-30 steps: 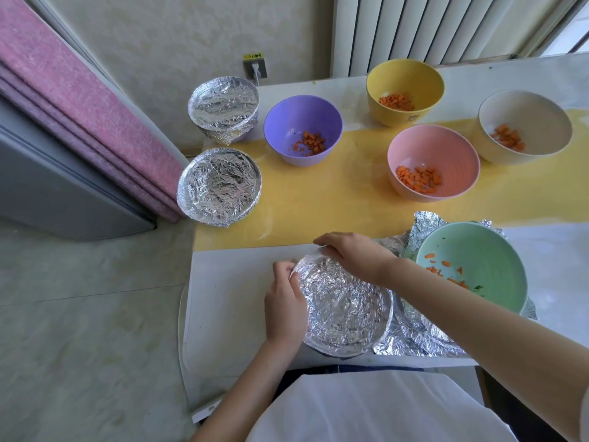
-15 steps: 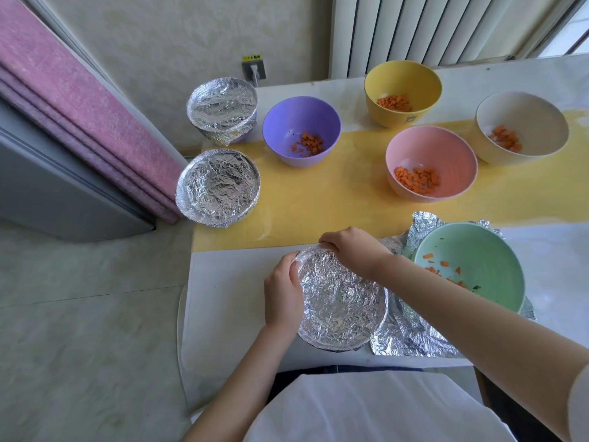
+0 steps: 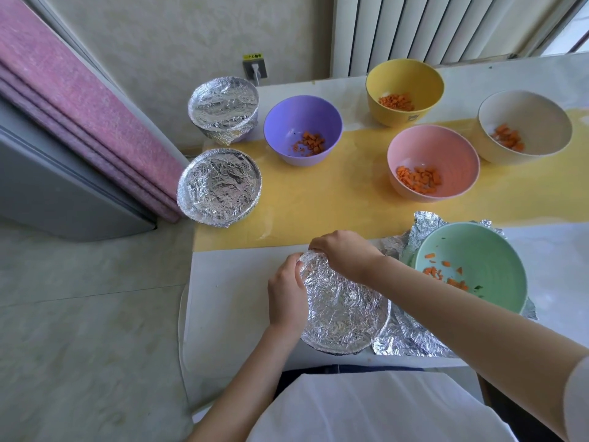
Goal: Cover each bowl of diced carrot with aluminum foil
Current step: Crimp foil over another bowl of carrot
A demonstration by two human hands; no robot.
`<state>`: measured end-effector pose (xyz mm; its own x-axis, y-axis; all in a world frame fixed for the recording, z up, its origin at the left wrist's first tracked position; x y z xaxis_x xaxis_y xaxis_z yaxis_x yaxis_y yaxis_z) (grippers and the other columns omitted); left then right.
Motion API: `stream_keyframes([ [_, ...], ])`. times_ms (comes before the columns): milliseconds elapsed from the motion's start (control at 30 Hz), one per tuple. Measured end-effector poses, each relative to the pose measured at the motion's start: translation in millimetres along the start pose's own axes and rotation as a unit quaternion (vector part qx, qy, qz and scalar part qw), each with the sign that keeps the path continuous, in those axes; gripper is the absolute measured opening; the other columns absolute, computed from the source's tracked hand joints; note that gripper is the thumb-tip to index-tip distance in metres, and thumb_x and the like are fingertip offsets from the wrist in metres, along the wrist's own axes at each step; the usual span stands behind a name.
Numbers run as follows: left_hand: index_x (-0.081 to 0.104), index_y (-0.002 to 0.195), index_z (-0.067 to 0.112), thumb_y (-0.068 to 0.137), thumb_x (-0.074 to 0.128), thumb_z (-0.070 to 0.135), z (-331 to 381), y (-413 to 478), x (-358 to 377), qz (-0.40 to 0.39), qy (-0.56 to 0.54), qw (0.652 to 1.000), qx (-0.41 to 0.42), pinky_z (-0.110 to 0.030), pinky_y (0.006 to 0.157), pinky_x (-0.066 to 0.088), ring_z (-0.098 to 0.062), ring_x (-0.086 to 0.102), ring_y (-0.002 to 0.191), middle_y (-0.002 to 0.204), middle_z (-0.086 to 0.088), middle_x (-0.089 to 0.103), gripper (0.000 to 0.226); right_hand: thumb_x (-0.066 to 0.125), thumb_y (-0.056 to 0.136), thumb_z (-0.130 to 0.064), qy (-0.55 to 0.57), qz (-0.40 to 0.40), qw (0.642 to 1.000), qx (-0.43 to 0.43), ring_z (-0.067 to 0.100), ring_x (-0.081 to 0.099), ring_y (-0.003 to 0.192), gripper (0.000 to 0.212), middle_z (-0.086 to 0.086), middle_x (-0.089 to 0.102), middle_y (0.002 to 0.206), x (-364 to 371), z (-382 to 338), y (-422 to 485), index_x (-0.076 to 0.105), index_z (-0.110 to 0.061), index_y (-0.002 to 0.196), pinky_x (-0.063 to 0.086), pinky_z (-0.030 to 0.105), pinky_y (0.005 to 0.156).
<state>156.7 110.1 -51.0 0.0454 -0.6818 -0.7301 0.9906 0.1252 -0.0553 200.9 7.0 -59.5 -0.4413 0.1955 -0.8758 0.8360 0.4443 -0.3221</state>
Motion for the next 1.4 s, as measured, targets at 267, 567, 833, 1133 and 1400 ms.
stream_keyframes([
  [267, 0.057, 0.117, 0.008, 0.096, 0.046, 0.008, 0, -2, 2, -0.005, -0.026, 1.0, 0.005, -0.024, 0.066, 0.036, -0.028, 0.063, 0.09, 0.101, -0.011, 0.069, 0.023, 0.038, 0.089, 0.007, -0.006, -0.008, 1.0, -0.024, 0.026, 0.061, 0.102, 0.046, 0.005, 0.063, 0.12, 3, -10, 0, 0.053, -0.014, 0.127, 0.05, 0.035, 0.077],
  [567, 0.062, 0.106, 0.0, 0.095, 0.045, 0.003, -9, -11, -4, 0.011, -0.03, 0.999, -0.018, -0.023, 0.057, 0.021, -0.039, 0.056, 0.075, 0.081, -0.022, 0.065, 0.02, 0.04, 0.092, 0.004, -0.01, -0.01, 0.999, -0.036, 0.024, 0.062, 0.102, 0.043, 0.005, 0.062, 0.121, 6, -13, -1, 0.051, -0.015, 0.129, 0.052, 0.035, 0.077],
  [833, 0.062, 0.104, 0.001, 0.095, 0.046, 0.004, -4, -13, -5, 0.013, -0.025, 1.0, -0.011, -0.025, 0.056, 0.017, -0.039, 0.055, 0.071, 0.076, -0.02, 0.064, 0.018, 0.037, 0.09, 0.006, -0.023, -0.03, 0.998, -0.054, 0.027, 0.061, 0.105, 0.047, 0.008, 0.062, 0.121, 3, -19, 2, 0.052, -0.015, 0.129, 0.052, 0.037, 0.08],
  [1133, 0.048, 0.104, -0.001, 0.097, 0.043, 0.009, -4, -13, -4, -0.003, -0.051, 0.998, -0.032, -0.024, 0.056, 0.024, -0.024, 0.047, 0.069, 0.09, -0.014, 0.061, 0.013, 0.038, 0.09, 0.008, -0.033, -0.039, 0.997, -0.066, 0.025, 0.061, 0.106, 0.044, 0.006, 0.063, 0.122, 6, -27, 7, 0.055, -0.013, 0.125, 0.049, 0.032, 0.08],
  [1400, 0.05, 0.11, 0.003, 0.099, 0.04, 0.014, -7, -5, 3, -0.038, -0.011, 0.999, -0.022, -0.029, 0.057, 0.025, -0.028, 0.05, 0.072, 0.088, -0.011, 0.059, 0.019, 0.044, 0.096, -0.004, -0.001, -0.048, 0.996, -0.075, 0.026, 0.063, 0.095, 0.031, 0.008, 0.068, 0.109, 3, -24, 9, 0.062, -0.014, 0.119, 0.04, 0.025, 0.07],
])
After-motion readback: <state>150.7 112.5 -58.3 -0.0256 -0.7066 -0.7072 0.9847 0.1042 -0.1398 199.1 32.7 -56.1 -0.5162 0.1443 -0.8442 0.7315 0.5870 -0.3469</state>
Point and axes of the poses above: each hand's wrist, its own y-axis towards the middle knuckle, its own x-axis out of the palm, z = x × y, the point moved 10 cm from there along y, towards the middle knuckle
